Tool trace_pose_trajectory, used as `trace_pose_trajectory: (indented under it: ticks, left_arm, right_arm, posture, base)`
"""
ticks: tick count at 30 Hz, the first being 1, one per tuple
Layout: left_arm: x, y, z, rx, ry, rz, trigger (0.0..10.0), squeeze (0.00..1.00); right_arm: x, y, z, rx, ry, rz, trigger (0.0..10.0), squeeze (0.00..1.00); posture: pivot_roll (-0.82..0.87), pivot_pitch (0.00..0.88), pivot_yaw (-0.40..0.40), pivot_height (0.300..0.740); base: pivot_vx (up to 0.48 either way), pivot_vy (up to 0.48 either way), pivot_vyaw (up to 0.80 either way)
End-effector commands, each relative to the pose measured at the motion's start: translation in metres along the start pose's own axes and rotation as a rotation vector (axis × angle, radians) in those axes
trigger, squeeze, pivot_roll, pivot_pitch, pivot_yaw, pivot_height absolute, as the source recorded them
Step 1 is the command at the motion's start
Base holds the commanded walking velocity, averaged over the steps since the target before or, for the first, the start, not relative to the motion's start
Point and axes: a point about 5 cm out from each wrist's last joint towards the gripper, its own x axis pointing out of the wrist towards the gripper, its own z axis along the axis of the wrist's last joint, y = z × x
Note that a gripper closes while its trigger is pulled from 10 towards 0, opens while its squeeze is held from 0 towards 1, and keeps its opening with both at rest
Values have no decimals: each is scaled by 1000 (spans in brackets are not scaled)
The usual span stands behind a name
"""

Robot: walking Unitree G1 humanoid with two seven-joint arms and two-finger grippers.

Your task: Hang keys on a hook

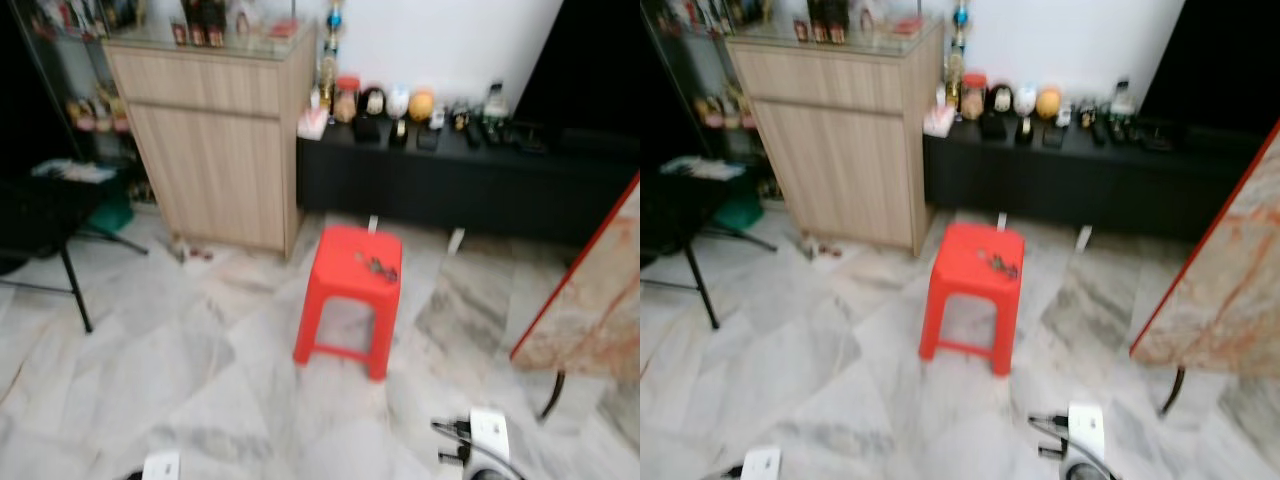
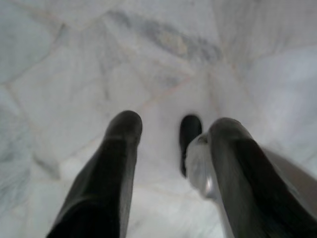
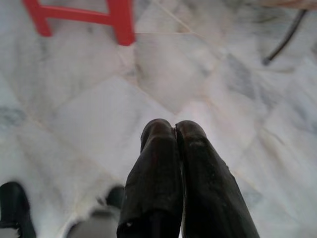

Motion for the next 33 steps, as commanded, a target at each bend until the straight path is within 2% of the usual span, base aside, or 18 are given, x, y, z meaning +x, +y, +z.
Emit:
trace_pose_trajectory:
  ticks: [1,14,33]
  left_arm:
    - [0,-3,-2,14,17,-17,10000,0]
    - [-1,-5,-6,55,34,-44,10000,0]
    - [-1,-7,-6,55,34,-47,10000,0]
  right_arm:
    - [0,-2,1,2,-2,-7,10000,0]
    - [0,1,-1,-2,1,4,10000,0]
    - [0,4,-1,-2,1,12,10000,0]
  posture:
    - [-16,0,-59,740]
    - [-8,0,-58,740]
    - [-1,0,-60,740]
  base:
    - [0,0,0]
    - [0,0,0]
    - [0,-325,0]
